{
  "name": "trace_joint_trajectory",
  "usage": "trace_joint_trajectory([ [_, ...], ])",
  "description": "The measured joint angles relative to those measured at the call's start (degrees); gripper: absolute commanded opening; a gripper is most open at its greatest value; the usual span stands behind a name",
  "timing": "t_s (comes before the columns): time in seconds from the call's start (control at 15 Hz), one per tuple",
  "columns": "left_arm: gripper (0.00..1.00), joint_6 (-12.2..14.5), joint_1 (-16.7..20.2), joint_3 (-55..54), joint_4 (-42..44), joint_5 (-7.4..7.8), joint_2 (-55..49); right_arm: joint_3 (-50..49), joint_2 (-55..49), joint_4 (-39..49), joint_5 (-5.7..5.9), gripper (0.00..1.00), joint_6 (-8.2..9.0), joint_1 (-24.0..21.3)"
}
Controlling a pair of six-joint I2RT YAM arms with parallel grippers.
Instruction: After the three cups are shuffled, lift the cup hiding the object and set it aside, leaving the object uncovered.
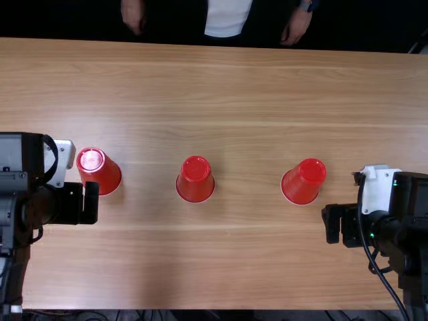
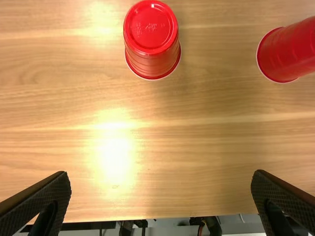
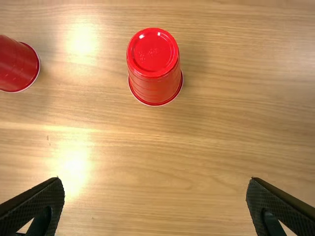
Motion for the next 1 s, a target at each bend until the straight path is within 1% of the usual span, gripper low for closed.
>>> trace_joint_trajectory([
  [0.27, 1.00, 0.0, 0.0, 0.0, 1.2, 0.00, 4.4, 0.0, 0.0, 6.3, 0.02, 1.00, 0.11, 0.0],
  [0.47, 1.00, 0.0, 0.0, 0.0, 7.5, -0.11, 9.7, 0.0, 0.0, 6.6, -0.02, 1.00, 0.22, 0.0],
  [0.73, 1.00, 0.0, 0.0, 0.0, 10.8, -2.36, 16.2, 0.0, 0.0, 6.7, 0.00, 1.00, 0.39, 0.0],
  [0.87, 1.00, -0.3, -0.1, 0.0, 12.2, -2.62, 20.3, 0.0, 0.0, 6.7, -0.02, 1.00, 0.50, 0.0],
  [1.0, 1.00, -1.5, -0.4, 1.2, 13.1, -2.75, 23.9, 0.0, 0.0, 6.7, -0.02, 1.00, 0.55, 0.0],
])
